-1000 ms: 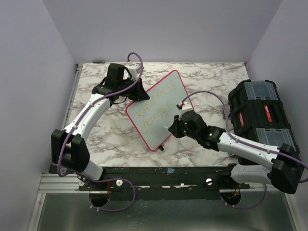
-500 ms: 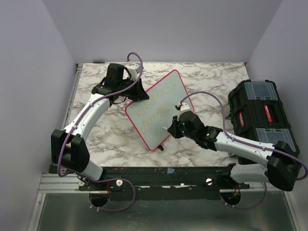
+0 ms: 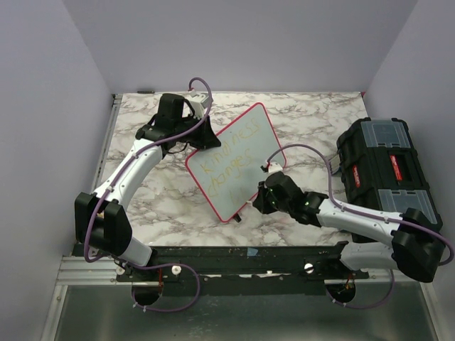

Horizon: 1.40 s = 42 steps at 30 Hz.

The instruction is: Write a sentence on the whiteboard

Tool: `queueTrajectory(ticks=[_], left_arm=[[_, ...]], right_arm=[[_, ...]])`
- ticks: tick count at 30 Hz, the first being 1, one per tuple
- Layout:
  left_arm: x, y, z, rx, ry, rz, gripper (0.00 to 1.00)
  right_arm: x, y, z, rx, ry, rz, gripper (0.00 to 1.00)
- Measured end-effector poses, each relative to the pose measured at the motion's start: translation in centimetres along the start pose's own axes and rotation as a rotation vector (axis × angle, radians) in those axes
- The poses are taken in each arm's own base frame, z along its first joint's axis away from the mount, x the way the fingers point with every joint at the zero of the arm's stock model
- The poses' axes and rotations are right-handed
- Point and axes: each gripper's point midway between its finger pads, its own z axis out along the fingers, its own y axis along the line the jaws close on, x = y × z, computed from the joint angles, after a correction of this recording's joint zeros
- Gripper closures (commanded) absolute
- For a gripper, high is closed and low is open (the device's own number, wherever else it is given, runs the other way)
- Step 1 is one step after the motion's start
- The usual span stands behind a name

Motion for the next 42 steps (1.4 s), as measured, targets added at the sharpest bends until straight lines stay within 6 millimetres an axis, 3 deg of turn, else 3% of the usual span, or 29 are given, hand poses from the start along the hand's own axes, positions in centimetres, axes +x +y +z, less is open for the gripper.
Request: queueTrajectory(ticks=[5, 11, 15, 24, 38, 42], left_arm=[[0.0, 0.1, 0.0, -0.01, 0.001, -0.008, 1.0], [0.0, 0.1, 0.0, -0.013, 0.002, -0.011, 1.0], [0.0, 0.1, 0.0, -0.013, 0.001, -0.014, 1.0], [0.0, 0.2, 0.0, -0.016, 0.001, -0.011, 1.0], [-0.4, 0.5, -0.2, -0.031, -0.01, 0.006, 1.0], [-0.4, 0.5, -0.1, -0.035, -0.009, 0.001, 1.0]], right_arm=[[-0.7, 0.3, -1.1, -0.011, -0.017, 0.011, 0.99], [-5.3, 2.5, -3.5, -0.079, -0.135, 0.034, 0.99], [-7.2, 3.6, -3.8, -0.103, -0.177, 0.042, 0.99], [-6.4, 3.2, -0.6, -0.046, -0.126, 0.04, 0.99], [-7.0, 2.8, 0.2, -0.004, -0.162, 0.045, 0.99], [-7.3, 1.4, 0.0, 0.069, -0.184, 0.046, 0.99]])
